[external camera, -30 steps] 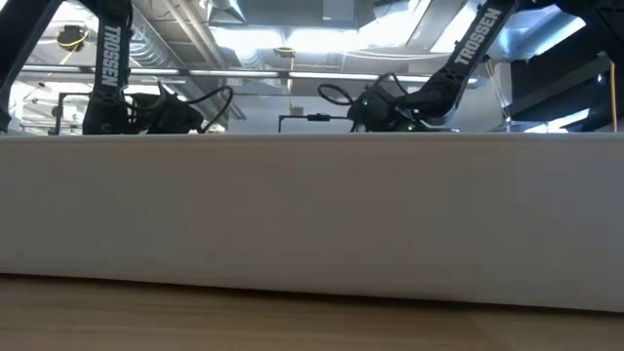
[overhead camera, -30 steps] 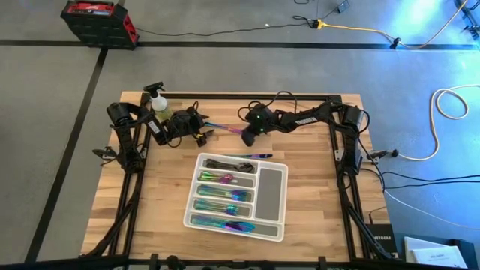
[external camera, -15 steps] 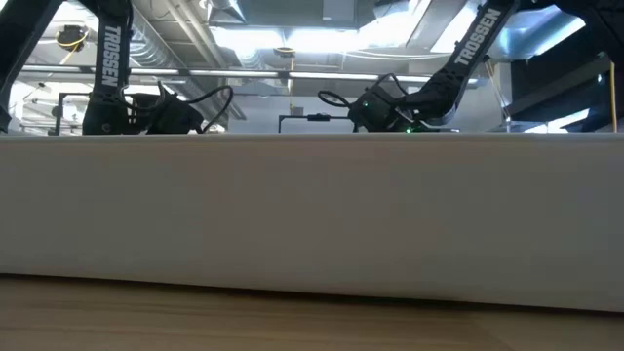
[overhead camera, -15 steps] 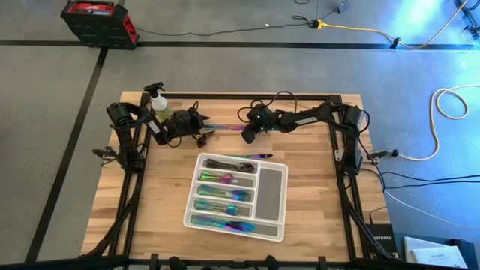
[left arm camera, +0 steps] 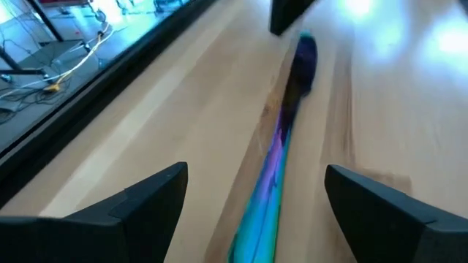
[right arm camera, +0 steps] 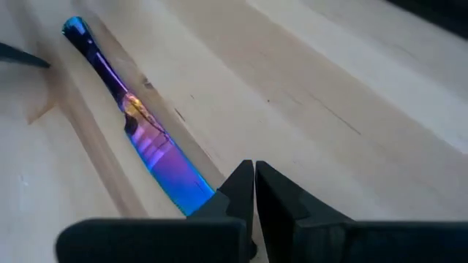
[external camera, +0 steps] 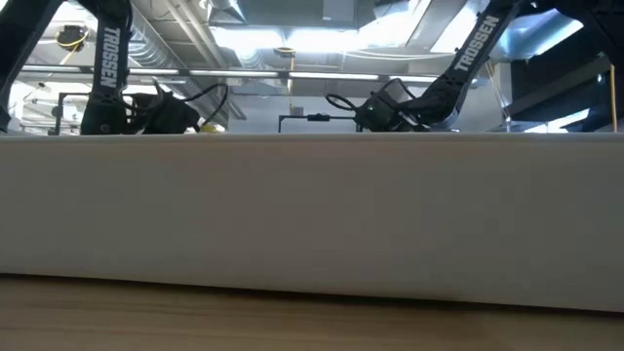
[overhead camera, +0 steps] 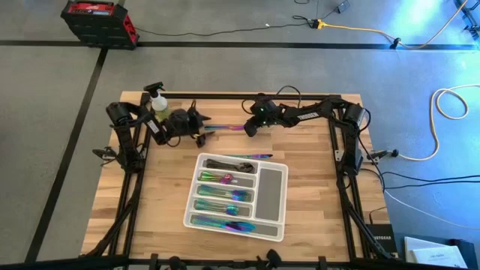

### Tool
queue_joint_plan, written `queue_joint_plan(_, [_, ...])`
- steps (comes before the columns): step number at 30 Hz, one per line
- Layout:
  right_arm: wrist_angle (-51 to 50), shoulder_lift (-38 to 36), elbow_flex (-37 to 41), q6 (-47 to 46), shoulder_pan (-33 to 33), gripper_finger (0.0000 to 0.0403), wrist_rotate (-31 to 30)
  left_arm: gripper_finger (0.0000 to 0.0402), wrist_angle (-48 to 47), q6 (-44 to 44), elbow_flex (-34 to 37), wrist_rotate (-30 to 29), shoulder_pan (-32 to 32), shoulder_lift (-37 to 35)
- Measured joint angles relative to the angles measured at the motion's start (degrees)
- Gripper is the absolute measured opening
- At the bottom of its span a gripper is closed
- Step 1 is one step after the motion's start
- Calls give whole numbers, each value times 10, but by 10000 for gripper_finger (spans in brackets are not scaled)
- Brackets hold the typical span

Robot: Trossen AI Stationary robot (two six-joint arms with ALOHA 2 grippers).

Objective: Sort silverware
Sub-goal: Put the purple knife into the white silverware tray

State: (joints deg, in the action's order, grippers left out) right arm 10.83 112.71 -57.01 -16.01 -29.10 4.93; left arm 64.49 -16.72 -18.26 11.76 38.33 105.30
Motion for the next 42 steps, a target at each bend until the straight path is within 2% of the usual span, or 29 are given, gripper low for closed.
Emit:
queue_joint_plan(5, [1,0,0,0,3,0,9,310,-17,15,-5,-8,-2,-6])
queue_joint_plan(9, [1,0,0,0,2,0,23,310,-166,23,-49,-20,-5,-55])
queue_joint_plan(11, [1,0,0,0,2,0,25,310,-251,-6,-74,-18,-5,-67])
queue_joint_plan(13, [2,0,0,0,2,0,26,310,-296,-42,-89,-11,-5,-68])
queue_joint_plan(23, [1,0,0,-1,2,0,52,308,-322,-61,-96,0,-4,-73])
queue_joint_plan(27, [2,0,0,-1,2,0,52,281,-323,-63,-96,9,4,-73])
queue_joint_plan(31, [2,0,0,-2,2,0,58,234,-332,-75,-97,19,13,-72])
queue_joint_plan(35, [2,0,0,-2,2,0,86,194,-425,-89,-136,23,24,-79])
queue_joint_plan(38, [2,0,-4,-3,2,0,131,170,-495,-128,-166,23,25,-79])
queue_joint_plan(42, [27,0,-15,7,2,0,147,149,-535,-128,-182,28,33,-79])
